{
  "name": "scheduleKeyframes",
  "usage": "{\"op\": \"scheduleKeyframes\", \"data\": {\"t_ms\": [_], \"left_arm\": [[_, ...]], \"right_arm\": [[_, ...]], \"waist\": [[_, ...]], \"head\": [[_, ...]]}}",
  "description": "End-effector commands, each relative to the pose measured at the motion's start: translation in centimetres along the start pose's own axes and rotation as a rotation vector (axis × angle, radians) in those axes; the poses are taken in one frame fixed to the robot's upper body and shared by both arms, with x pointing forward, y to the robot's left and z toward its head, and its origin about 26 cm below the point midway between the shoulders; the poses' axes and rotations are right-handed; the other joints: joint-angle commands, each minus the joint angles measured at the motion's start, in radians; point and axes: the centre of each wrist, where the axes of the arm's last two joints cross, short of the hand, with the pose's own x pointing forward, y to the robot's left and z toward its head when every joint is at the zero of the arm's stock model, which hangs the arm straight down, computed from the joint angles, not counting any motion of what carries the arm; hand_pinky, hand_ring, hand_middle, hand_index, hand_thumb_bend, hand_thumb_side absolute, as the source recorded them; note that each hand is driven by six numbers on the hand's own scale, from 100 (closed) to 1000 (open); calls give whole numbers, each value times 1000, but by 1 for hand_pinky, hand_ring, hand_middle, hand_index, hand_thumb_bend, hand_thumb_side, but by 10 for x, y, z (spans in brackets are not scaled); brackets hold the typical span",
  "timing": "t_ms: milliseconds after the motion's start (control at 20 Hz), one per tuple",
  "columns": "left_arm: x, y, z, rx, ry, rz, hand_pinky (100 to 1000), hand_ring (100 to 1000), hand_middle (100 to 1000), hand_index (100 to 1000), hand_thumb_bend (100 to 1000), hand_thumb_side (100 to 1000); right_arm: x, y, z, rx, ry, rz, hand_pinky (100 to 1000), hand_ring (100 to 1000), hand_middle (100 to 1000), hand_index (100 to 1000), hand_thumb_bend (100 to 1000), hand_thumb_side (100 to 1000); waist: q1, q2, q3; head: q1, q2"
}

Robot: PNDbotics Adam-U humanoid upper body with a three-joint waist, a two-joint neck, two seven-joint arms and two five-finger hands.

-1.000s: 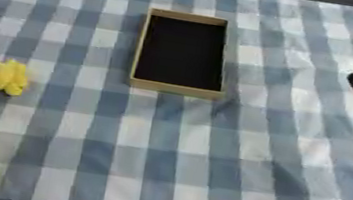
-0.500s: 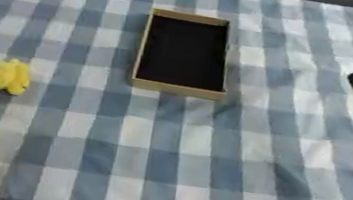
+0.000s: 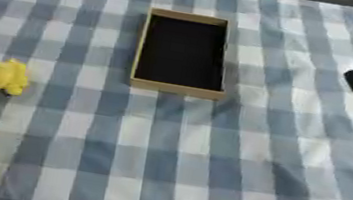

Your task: Pick up objects on the table and place them in the box.

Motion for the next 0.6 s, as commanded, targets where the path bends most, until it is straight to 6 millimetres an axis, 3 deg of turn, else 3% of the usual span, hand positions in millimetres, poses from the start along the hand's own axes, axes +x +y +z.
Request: {"op": "scheduleKeyframes", "data": {"t_ms": [50, 600], "left_arm": [[1, 4, 4, -11, 38, -30, 900, 884, 780, 951, 621, 733], [5, -3, -2, -42, 84, -8, 889, 878, 771, 944, 615, 699]], "right_arm": [[-2, -11, 1, -24, -2, 24, 635, 709, 609, 625, 223, 341], [-2, -11, 1, -31, -3, 17, 632, 708, 607, 624, 205, 366]], "waist": [[0, -13, -1], [-3, -11, -6]], "head": [[-1, 5], [4, 5]]}}
